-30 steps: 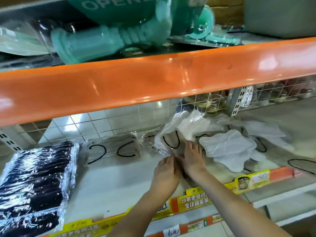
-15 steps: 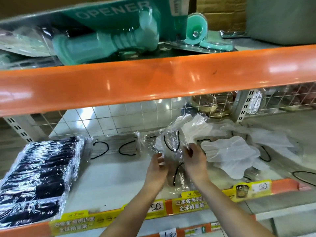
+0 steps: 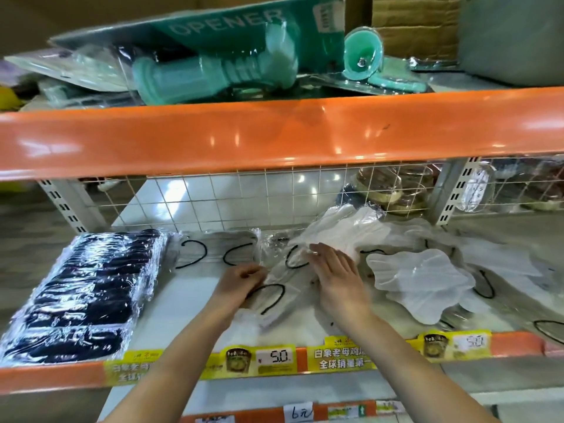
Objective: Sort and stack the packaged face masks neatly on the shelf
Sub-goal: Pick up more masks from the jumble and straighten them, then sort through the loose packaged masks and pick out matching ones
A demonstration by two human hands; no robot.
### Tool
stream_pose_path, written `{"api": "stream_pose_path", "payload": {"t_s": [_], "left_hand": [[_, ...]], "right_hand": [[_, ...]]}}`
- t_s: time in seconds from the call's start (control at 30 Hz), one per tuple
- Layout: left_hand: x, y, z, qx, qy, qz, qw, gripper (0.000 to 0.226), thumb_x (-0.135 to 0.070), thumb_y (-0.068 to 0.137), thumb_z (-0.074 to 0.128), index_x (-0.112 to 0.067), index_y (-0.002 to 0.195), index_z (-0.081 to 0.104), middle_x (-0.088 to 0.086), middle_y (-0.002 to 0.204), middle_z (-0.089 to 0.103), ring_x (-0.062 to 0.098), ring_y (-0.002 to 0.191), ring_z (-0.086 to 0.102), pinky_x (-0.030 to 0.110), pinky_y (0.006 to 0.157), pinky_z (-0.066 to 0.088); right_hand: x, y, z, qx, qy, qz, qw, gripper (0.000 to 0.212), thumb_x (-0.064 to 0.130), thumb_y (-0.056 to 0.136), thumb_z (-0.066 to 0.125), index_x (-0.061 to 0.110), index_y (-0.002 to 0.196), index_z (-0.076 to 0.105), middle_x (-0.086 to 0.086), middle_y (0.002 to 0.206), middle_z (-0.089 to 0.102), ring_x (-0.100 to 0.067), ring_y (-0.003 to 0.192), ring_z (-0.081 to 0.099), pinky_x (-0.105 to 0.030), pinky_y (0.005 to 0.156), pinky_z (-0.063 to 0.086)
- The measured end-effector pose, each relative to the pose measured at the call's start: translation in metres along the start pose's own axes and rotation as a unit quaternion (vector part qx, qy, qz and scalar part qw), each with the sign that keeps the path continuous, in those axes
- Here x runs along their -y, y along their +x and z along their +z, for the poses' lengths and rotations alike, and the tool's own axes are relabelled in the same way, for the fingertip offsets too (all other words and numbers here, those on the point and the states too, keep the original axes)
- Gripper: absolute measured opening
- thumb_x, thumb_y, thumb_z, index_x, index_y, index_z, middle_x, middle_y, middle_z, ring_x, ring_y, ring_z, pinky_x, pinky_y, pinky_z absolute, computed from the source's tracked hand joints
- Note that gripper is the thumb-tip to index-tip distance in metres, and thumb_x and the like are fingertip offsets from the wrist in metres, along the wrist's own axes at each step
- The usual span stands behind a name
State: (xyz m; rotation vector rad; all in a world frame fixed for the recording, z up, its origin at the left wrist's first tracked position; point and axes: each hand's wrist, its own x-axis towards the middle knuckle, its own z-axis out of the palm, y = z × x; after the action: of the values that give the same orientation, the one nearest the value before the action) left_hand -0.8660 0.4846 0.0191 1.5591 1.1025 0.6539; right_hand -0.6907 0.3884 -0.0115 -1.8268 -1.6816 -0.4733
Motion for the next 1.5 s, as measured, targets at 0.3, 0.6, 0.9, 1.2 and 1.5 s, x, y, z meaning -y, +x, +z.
{"api": "stream_pose_path", "payload": {"t_s": [0.3, 0.6, 0.9, 1.2, 1.5], "left_hand": [[0.023, 0.008, -0.057, 0.013, 0.085, -0.013, 0.996, 0.010, -0.012, 0.088, 0.066, -0.014, 0.097, 0.070, -0.001, 0.083, 0.070, 0.009, 0.072, 0.062, 0.013, 0.065, 0.047], [0.012, -0.002, -0.084, -0.136, 0.359, 0.234, 0.893, 0.042, -0.047, 0.092, 0.042, -0.020, 0.112, 0.068, -0.005, 0.113, 0.068, 0.022, 0.113, 0.057, 0.030, 0.092, 0.043], [0.054, 0.042, -0.086, -0.091, 0.533, 0.287, 0.791, 0.045, 0.007, 0.063, 0.056, -0.017, 0.095, 0.076, -0.001, 0.099, 0.074, 0.019, 0.094, 0.070, 0.038, 0.073, 0.056], [0.075, 0.042, -0.093, -0.035, 0.559, 0.156, 0.814, 0.061, -0.021, 0.097, 0.041, -0.039, 0.149, 0.016, -0.004, 0.160, 0.001, 0.018, 0.145, -0.014, 0.045, 0.117, -0.011], [0.090, 0.043, -0.084, -0.051, 0.502, 0.135, 0.853, 0.067, -0.063, 0.077, 0.031, -0.032, 0.131, 0.055, 0.006, 0.145, 0.045, 0.029, 0.139, 0.035, 0.048, 0.114, 0.012]], "right_hand": [[0.044, 0.015, 0.022, 0.149, 0.010, -0.073, 0.986, 0.040, 0.008, 0.064, 0.066, 0.016, 0.103, 0.069, -0.001, 0.107, 0.067, -0.024, 0.092, 0.068, -0.033, 0.079, 0.055], [0.088, 0.063, 0.053, 0.113, -0.046, 0.033, 0.992, 0.032, 0.008, 0.054, 0.085, 0.013, 0.083, 0.072, -0.010, 0.091, 0.061, -0.029, 0.081, 0.062, -0.035, 0.067, 0.055], [0.110, 0.081, 0.090, 0.215, -0.037, 0.039, 0.975, 0.030, 0.004, 0.081, 0.061, 0.010, 0.110, 0.062, -0.012, 0.125, 0.047, -0.031, 0.117, 0.044, -0.041, 0.098, 0.040], [0.121, 0.045, 0.109, 0.178, -0.028, 0.097, 0.979, 0.028, 0.039, 0.073, 0.063, 0.027, 0.098, 0.066, 0.003, 0.100, 0.060, -0.022, 0.092, 0.061, -0.035, 0.075, 0.049], [0.114, 0.040, 0.100, 0.215, 0.023, 0.188, 0.958, 0.089, 0.071, 0.085, 0.004, 0.011, 0.144, 0.032, -0.012, 0.153, 0.024, -0.030, 0.139, 0.024, -0.040, 0.113, 0.025]]}}
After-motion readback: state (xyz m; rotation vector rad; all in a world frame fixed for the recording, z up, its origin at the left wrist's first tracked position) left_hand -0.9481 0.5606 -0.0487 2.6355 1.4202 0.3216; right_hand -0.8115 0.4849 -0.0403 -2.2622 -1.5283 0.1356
